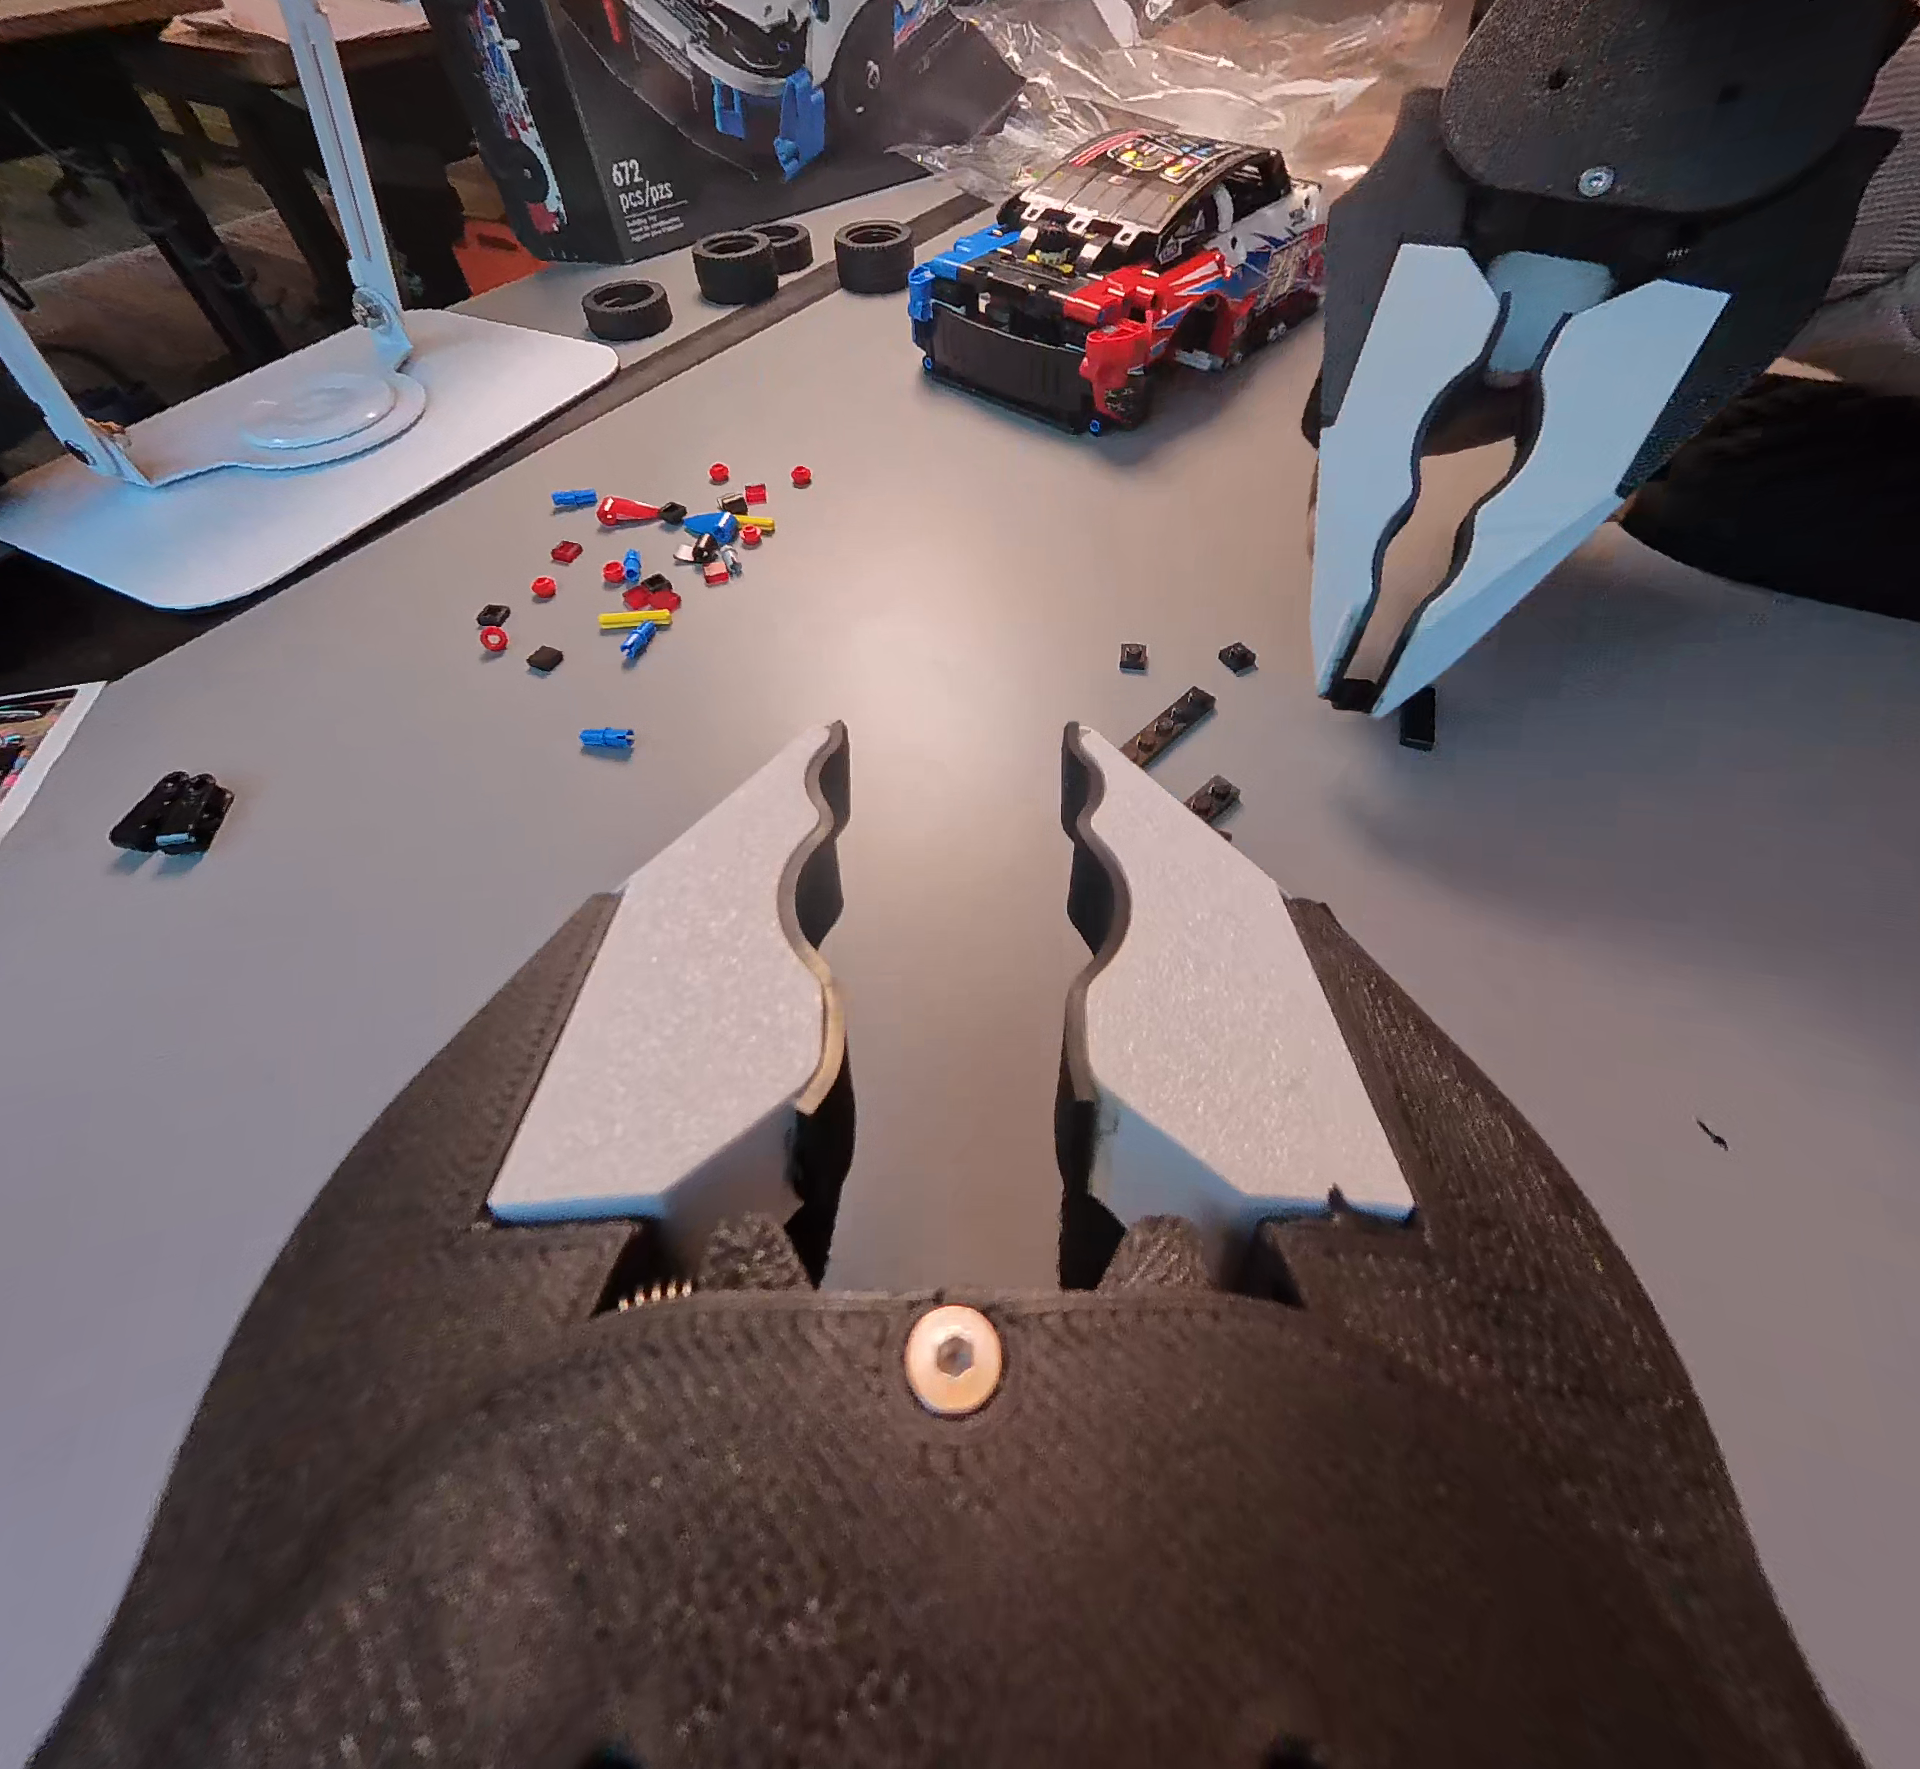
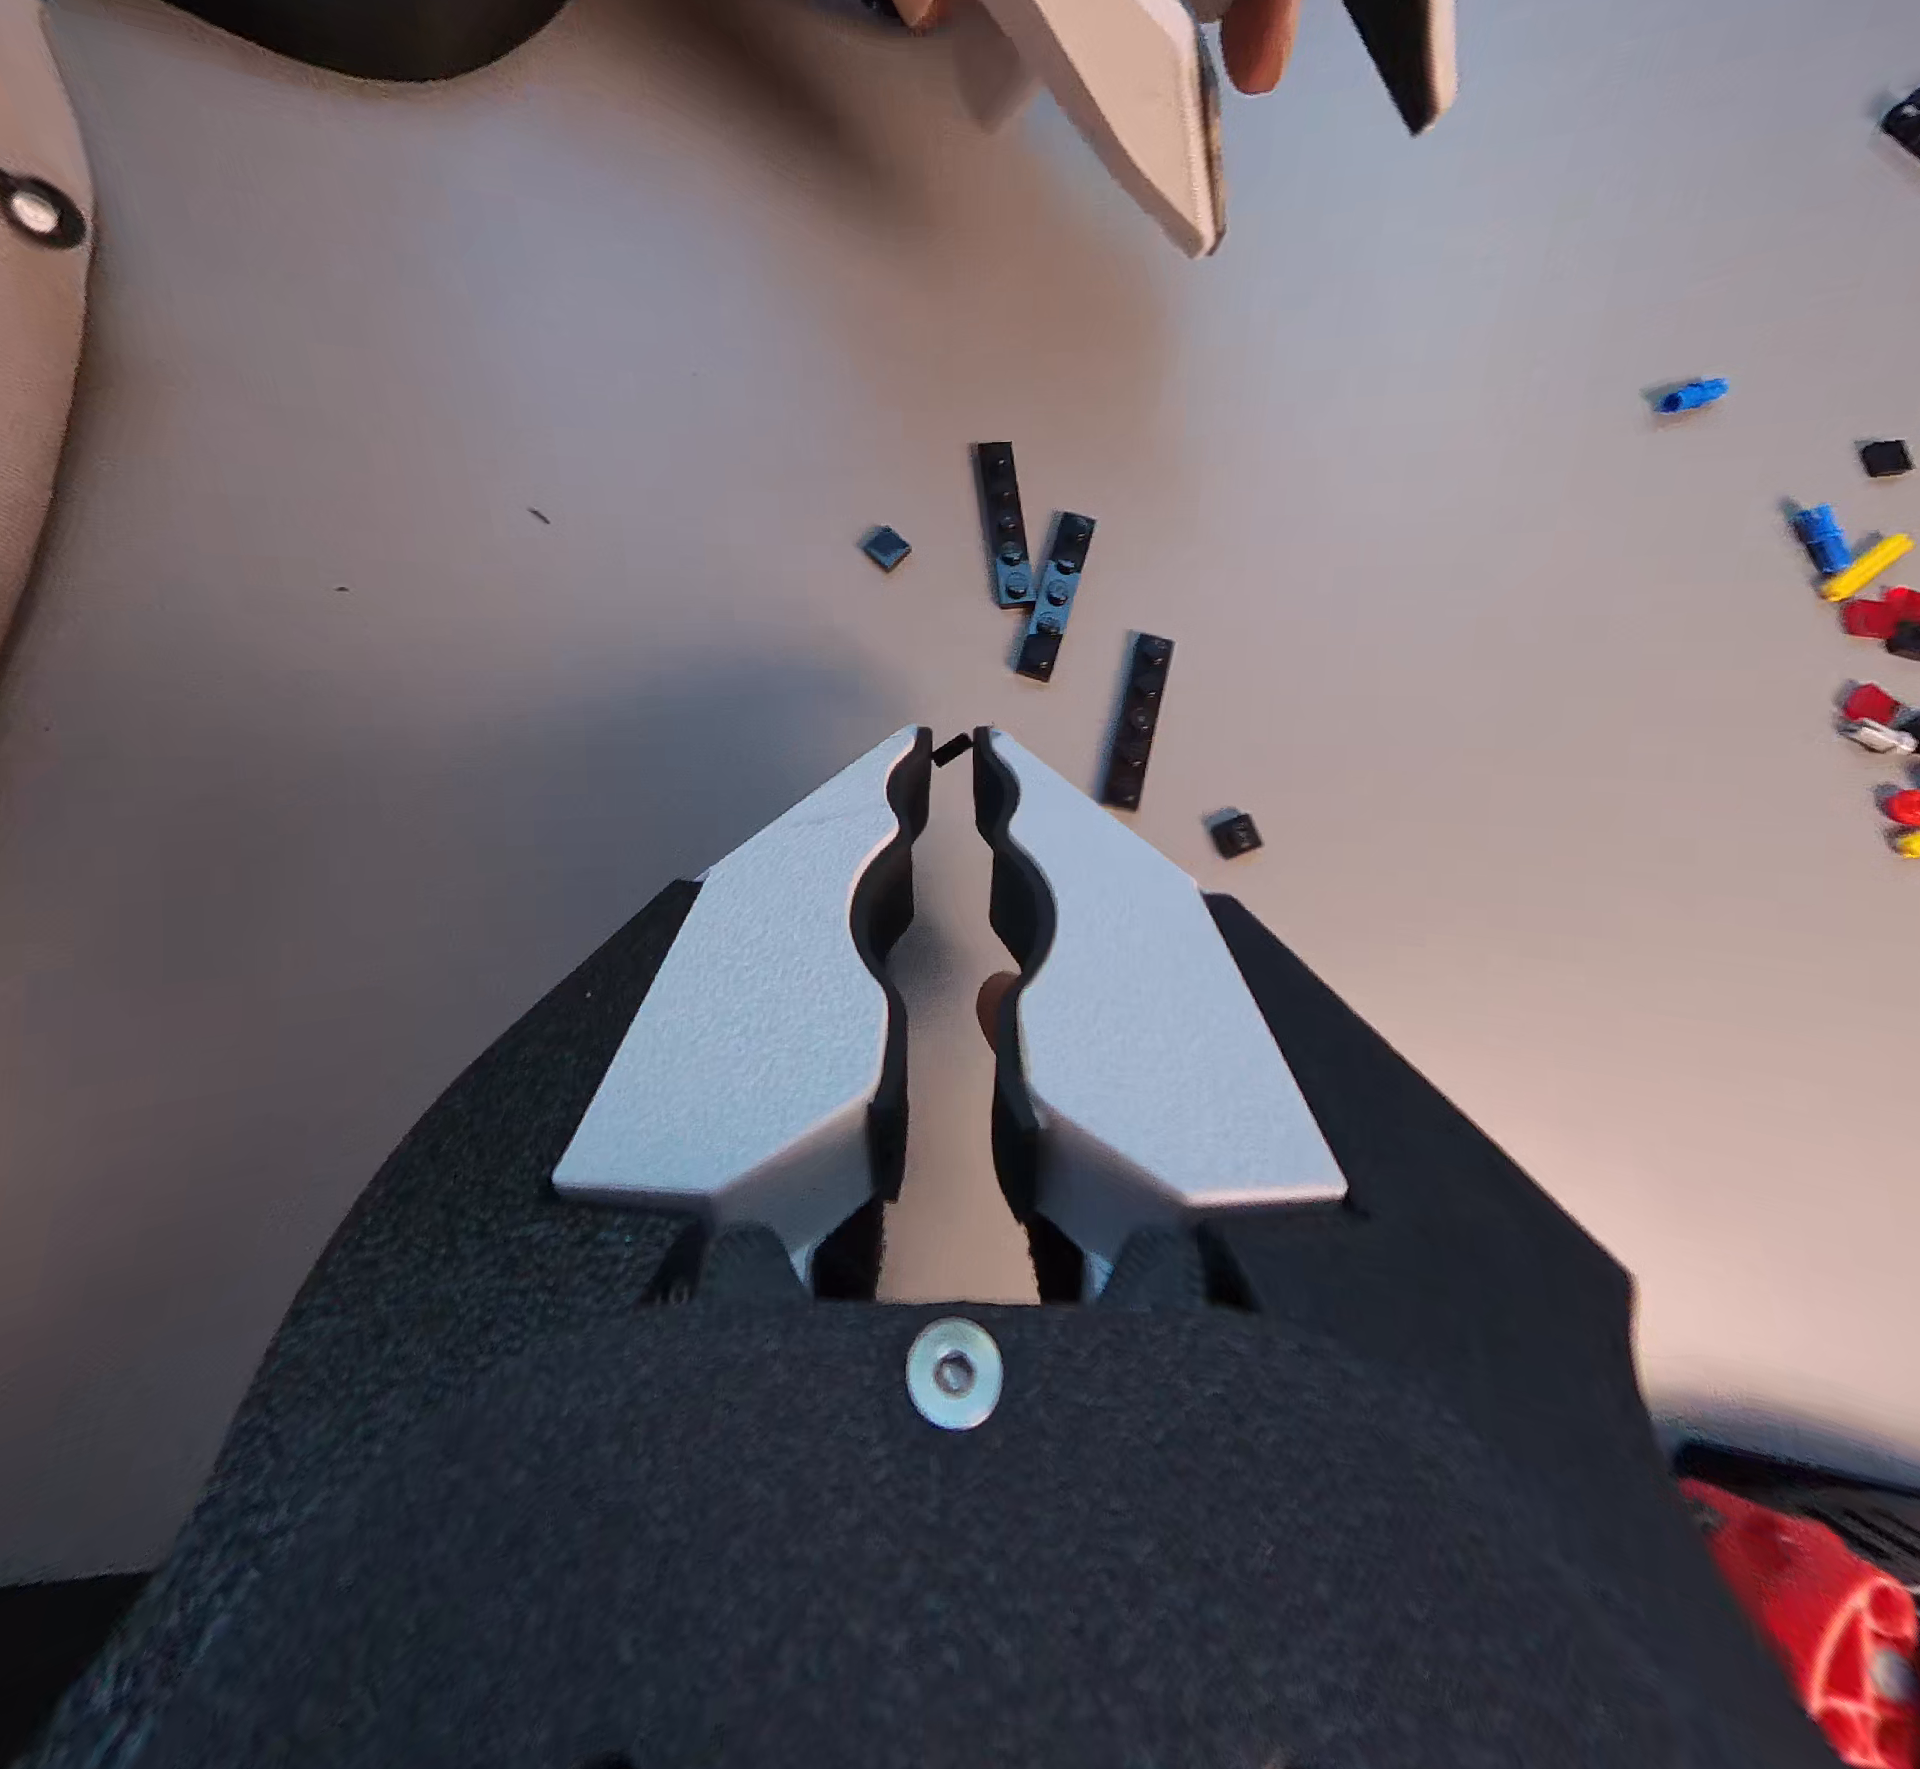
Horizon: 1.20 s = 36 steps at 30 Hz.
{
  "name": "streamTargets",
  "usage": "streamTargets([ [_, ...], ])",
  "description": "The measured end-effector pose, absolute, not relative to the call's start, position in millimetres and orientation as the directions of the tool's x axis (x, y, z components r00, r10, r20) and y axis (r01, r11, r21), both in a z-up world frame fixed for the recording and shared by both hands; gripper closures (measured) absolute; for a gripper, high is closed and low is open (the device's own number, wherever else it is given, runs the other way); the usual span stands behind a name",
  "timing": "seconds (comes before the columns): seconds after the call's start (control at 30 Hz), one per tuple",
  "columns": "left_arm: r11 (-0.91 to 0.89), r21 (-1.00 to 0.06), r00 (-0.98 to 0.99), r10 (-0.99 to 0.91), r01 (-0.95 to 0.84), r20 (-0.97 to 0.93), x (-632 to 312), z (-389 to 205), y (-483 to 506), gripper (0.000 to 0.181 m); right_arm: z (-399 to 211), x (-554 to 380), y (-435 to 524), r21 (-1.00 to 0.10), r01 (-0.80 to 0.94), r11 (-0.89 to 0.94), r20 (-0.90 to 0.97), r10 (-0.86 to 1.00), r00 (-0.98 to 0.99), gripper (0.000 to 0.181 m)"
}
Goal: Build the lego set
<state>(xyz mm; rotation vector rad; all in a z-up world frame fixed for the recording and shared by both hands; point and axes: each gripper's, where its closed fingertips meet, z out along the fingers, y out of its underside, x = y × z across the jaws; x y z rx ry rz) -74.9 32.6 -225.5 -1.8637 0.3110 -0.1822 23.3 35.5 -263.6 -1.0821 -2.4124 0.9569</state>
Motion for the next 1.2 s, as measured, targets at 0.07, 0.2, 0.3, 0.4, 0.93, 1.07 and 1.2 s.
streamTargets([
  [0.07,-0.302,-0.942,0.949,-0.313,-0.149,-0.049,-73.1,-229.9,32.2,0.142,-271.1,26.5,29.0,-0.669,0.541,0.510,0.028,0.744,-0.667,0.176],
  [0.2,-0.319,-0.927,0.940,-0.331,-0.197,-0.086,-68.7,-235.3,31.2,0.142,-279.1,20.4,24.2,-0.584,0.545,0.602,0.104,0.720,-0.686,0.176],
  [0.3,-0.320,-0.921,0.933,-0.342,-0.223,-0.107,-65.8,-236.9,30.7,0.142,-279.7,12.1,19.8,-0.518,0.532,0.670,0.163,0.688,-0.708,0.176],
  [0.4,-0.324,-0.917,0.928,-0.355,-0.232,-0.110,-63.6,-238.0,29.8,0.142,-281.9,6.7,13.0,-0.484,0.521,0.703,0.187,0.665,-0.723,0.171],
  [0.93,-0.341,-0.865,0.843,-0.515,-0.368,-0.155,-34.3,-254.3,17.8,0.147,-273.2,31.1,1.7,-0.596,0.559,0.577,0.110,0.748,-0.655,0.172],
  [1.07,-0.341,-0.855,0.807,-0.573,-0.391,-0.141,-22.4,-258.0,10.9,0.150,-280.2,26.5,-0.2,-0.593,0.579,0.559,0.101,0.765,-0.636,0.171],
  [1.2,-0.328,-0.841,0.764,-0.629,-0.430,-0.145,-11.5,-260.9,3.1,0.153,-284.1,22.2,-1.6,-0.577,0.597,0.557,0.087,0.769,-0.634,0.170],
])
